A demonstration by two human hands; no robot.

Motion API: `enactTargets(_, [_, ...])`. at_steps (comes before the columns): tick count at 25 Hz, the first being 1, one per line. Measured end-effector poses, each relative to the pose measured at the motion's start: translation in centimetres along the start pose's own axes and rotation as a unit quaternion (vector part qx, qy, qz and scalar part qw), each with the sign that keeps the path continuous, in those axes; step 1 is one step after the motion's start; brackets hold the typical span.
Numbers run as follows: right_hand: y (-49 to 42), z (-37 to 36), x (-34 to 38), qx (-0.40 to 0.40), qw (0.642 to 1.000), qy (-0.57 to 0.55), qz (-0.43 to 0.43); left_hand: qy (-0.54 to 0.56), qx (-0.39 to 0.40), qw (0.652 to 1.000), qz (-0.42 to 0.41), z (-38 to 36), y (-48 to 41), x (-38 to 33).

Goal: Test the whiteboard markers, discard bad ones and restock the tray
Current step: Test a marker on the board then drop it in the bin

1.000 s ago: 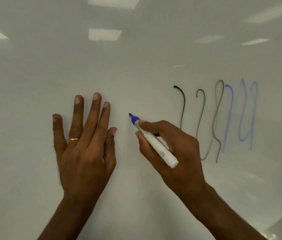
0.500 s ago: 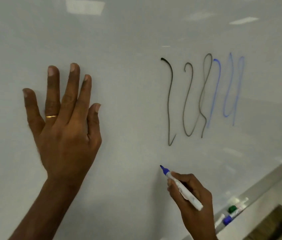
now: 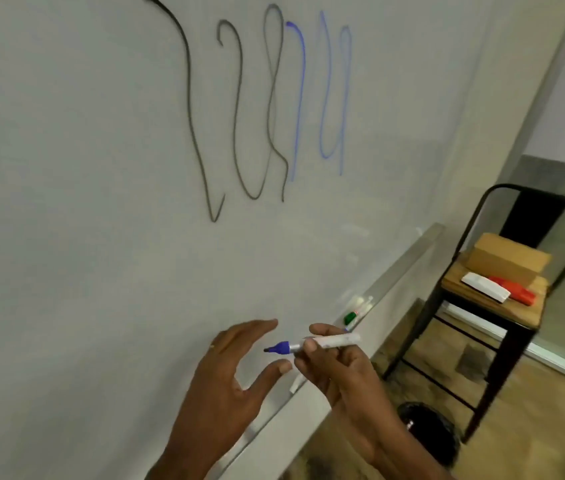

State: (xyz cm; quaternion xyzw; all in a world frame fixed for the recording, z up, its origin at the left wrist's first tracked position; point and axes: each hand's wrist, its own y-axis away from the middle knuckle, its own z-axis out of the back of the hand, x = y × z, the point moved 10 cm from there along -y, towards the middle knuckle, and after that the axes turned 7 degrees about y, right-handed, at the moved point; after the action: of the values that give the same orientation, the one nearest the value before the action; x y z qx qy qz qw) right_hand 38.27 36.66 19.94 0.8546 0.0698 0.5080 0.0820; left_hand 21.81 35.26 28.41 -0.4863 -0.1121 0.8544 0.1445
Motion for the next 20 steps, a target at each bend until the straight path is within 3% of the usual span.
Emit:
enactTargets(3, [1.5, 7.6, -3.4, -0.101, 0.992, -0.051, -0.052, 0.135, 0.069, 0.985, 0.084, -9.0, 1.3, 3.8])
enactTargets(11, [4.3, 27.7, -11.3, -0.358, 0.902, -0.191, -0.148, 0.206, 0.244, 0.914, 0.251, -32.0, 3.8, 9.5])
enactTargets(16, [2.8, 37.5, -11.2, -0.441, 0.855, -0.208, -0.177, 0.257, 0.242, 0.839, 0.414, -44.8, 3.3, 14.7])
enactTargets(20, [-0.6, 43.7, -9.8, -0.456, 0.837, -0.221, -0.207, 0.256, 0.212, 0.813, 0.477, -52.7, 1.2, 16.5])
